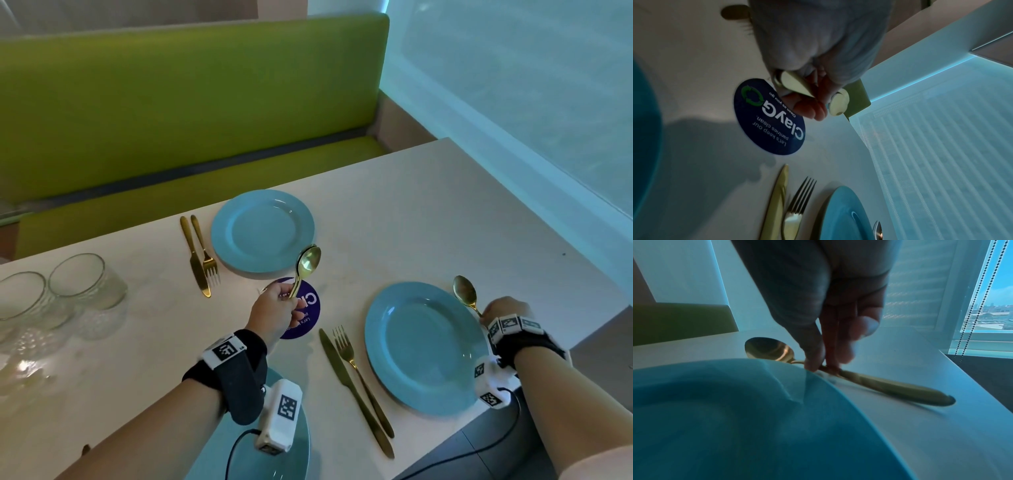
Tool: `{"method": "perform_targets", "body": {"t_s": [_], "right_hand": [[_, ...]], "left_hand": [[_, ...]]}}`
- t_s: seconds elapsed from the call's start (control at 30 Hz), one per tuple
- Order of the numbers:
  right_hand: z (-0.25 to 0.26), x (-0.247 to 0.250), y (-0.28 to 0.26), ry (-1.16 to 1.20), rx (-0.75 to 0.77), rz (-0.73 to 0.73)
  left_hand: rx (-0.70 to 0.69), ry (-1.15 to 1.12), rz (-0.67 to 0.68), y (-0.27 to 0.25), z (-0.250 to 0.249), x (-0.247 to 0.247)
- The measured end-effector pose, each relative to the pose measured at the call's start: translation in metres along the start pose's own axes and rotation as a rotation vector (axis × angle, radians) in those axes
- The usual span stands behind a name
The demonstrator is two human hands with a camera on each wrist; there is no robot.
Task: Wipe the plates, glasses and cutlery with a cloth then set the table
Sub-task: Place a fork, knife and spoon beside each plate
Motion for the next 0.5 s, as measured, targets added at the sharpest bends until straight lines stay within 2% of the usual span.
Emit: {"method": "perform_targets", "body": {"t_s": [0.13, 0.23, 0.3, 0.37, 0.5], "right_hand": [[0.001, 0.002, -0.005, 0.084, -0.015, -0.033], [0.008, 0.027, -0.017, 0.264, -0.035, -0.07], [0.028, 0.054, -0.032, 0.357, 0.02, -0.07], [0.06, 0.084, -0.056, 0.405, 0.166, -0.083], [0.137, 0.13, -0.143, 0.479, 0.653, -0.134]], "left_hand": [[0.001, -0.006, -0.009, -0.005, -0.002, 0.005], [-0.005, -0.009, -0.027, -0.007, -0.005, 0.012], [-0.01, -0.001, -0.042, -0.009, -0.006, 0.017], [-0.015, 0.003, -0.053, -0.012, -0.008, 0.02], [-0.013, -0.002, -0.034, -0.016, -0.01, 0.02]]}}
Point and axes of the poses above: each hand's wrist, its own y-axis towards the middle knuckle, its own x-axis out of the back of the hand, z = x × y, the point moved 6 cm from there along y, towards the middle knuckle, and after that the axes turned 13 degrees about -x, right-handed, at the moved point
